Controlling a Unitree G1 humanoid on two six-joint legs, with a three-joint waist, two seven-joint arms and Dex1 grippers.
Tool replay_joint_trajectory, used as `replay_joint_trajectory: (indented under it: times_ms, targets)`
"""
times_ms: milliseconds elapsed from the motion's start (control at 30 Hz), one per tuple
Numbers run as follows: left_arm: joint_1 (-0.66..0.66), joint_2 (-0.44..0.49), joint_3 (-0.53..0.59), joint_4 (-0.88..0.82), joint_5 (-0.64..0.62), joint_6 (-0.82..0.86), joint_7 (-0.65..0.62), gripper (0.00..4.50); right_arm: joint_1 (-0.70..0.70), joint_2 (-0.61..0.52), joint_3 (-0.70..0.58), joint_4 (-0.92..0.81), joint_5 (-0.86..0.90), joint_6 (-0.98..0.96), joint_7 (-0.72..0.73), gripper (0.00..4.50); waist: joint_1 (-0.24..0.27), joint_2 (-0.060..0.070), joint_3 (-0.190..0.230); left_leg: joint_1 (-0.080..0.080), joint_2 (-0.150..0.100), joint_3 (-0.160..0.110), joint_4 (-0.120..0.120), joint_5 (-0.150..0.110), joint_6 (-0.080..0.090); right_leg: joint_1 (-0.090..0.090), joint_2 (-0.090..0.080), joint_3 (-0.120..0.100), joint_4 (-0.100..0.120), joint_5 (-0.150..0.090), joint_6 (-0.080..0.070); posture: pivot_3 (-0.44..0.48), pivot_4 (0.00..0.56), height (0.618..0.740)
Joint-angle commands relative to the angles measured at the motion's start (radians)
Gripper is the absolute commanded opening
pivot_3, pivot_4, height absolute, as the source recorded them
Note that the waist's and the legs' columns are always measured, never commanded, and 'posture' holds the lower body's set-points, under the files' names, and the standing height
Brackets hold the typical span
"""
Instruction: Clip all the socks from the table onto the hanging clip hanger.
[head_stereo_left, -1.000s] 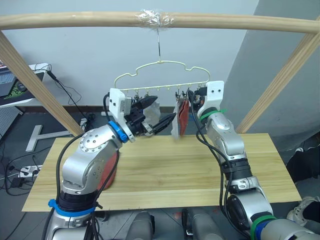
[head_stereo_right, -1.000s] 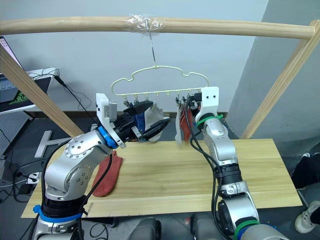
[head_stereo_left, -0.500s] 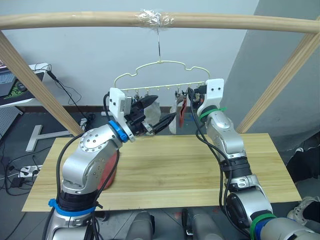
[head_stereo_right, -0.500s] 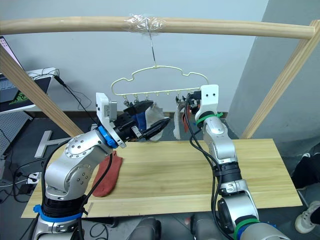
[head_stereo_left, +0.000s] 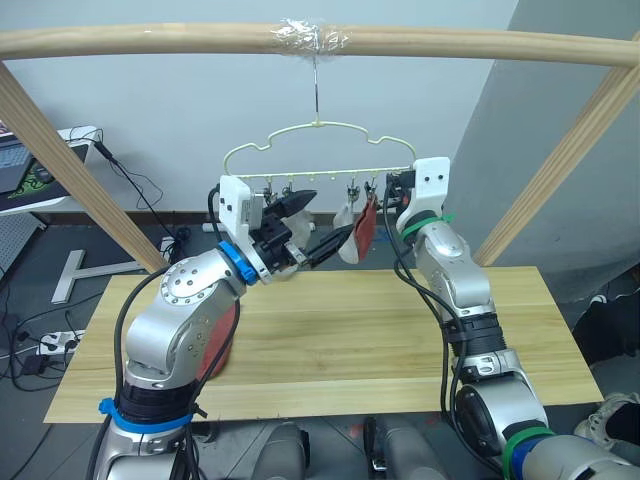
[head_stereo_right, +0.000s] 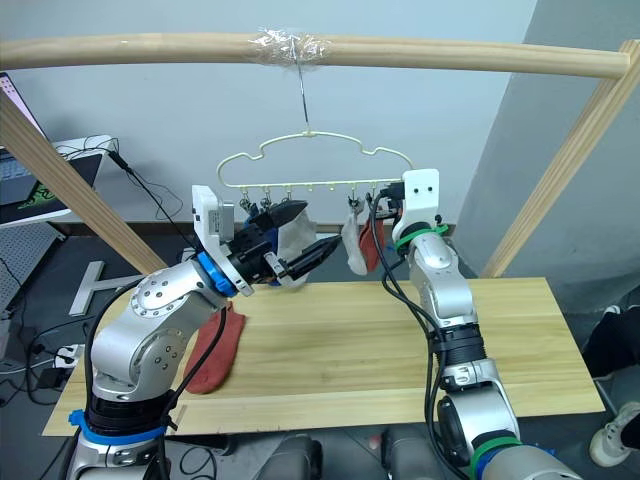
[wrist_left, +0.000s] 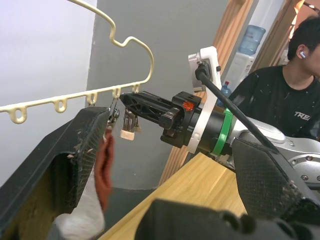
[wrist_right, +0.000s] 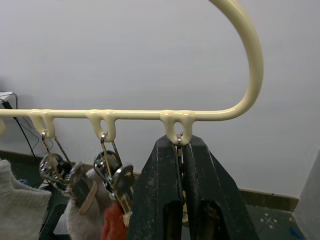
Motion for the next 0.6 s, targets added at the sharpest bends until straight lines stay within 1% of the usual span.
replay_joint_trajectory:
  times_ms: [33, 100, 200, 267, 300, 400, 433, 533, 600]
  targets:
    - [0.081, -0.003, 0.046, 0.036, 0.009, -0.002, 0.04, 4.5, 0.002, -0.048, -0.007, -0.06, 0.015, 0.047, 0.061, 0.04, 0.0, 0.0, 0.0, 0.0, 0.0, 0.0, 0.0, 0.0, 0.0, 0.0, 0.0, 0.0, 0.0, 0.0, 0.0, 0.043, 0.186, 0.74]
    - [0.143, 0.005, 0.06, 0.092, 0.057, -0.054, 0.052, 4.5, 0.003, -0.073, -0.001, -0.08, 0.024, 0.08, 0.094, 0.04, -0.001, 0.001, 0.0, 0.0, 0.0, 0.0, 0.0, 0.0, 0.0, 0.0, 0.0, 0.0, 0.0, 0.0, 0.0, 0.043, 0.186, 0.74]
    - [0.175, 0.012, 0.06, 0.127, 0.087, -0.094, 0.049, 4.5, 0.004, -0.085, -0.002, -0.095, 0.03, 0.105, 0.108, 0.04, 0.001, 0.001, 0.001, 0.001, 0.001, -0.001, 0.0, 0.0, 0.0, 0.0, 0.0, -0.001, 0.0, -0.001, 0.001, 0.043, 0.186, 0.74]
    - [0.235, 0.042, 0.066, 0.237, 0.178, -0.159, 0.076, 4.5, 0.008, -0.105, 0.002, -0.121, 0.035, 0.136, 0.134, 0.04, 0.003, 0.001, 0.001, 0.0, 0.0, -0.002, 0.0, 0.0, 0.0, 0.0, 0.0, -0.001, 0.0, -0.002, 0.004, 0.039, 0.191, 0.74]
    - [0.257, 0.056, 0.08, 0.324, 0.229, -0.19, 0.114, 4.5, 0.008, -0.113, 0.002, -0.133, 0.035, 0.149, 0.144, 0.04, 0.002, 0.002, 0.002, 0.001, 0.0, -0.001, 0.0, 0.0, 0.0, 0.0, 0.0, -0.001, 0.0, -0.002, 0.004, 0.039, 0.191, 0.74]
    - [0.267, 0.08, 0.09, 0.515, 0.313, -0.243, 0.173, 4.5, 0.011, -0.118, -0.002, -0.152, 0.038, 0.174, 0.15, 0.04, 0.001, 0.003, 0.003, 0.002, 0.0, 0.0, -0.001, 0.0, 0.0, 0.0, -0.001, 0.0, 0.0, -0.002, 0.004, 0.042, 0.195, 0.74]
    - [0.263, 0.083, 0.088, 0.554, 0.326, -0.253, 0.177, 4.5, 0.012, -0.118, -0.002, -0.156, 0.039, 0.18, 0.15, 0.04, 0.001, 0.003, 0.003, 0.001, 0.0, -0.001, -0.001, 0.0, 0.0, 0.0, -0.001, -0.001, 0.0, -0.002, 0.004, 0.042, 0.195, 0.74]
    - [0.245, 0.063, 0.11, 0.656, 0.315, -0.256, 0.178, 4.5, 0.011, -0.112, -0.002, -0.164, 0.039, 0.196, 0.149, 0.04, 0.005, 0.002, 0.004, 0.0, 0.0, -0.001, -0.001, 0.0, 0.0, 0.0, -0.002, -0.002, 0.0, -0.002, 0.004, 0.042, 0.195, 0.74]
    - [0.243, 0.06, 0.109, 0.692, 0.319, -0.267, 0.173, 4.5, 0.009, -0.107, -0.002, -0.171, 0.038, 0.205, 0.149, 0.04, 0.009, 0.002, 0.004, 0.0, 0.0, -0.002, 0.0, 0.0, 0.0, 0.0, -0.003, -0.003, 0.0, -0.002, 0.004, 0.035, 0.198, 0.74]
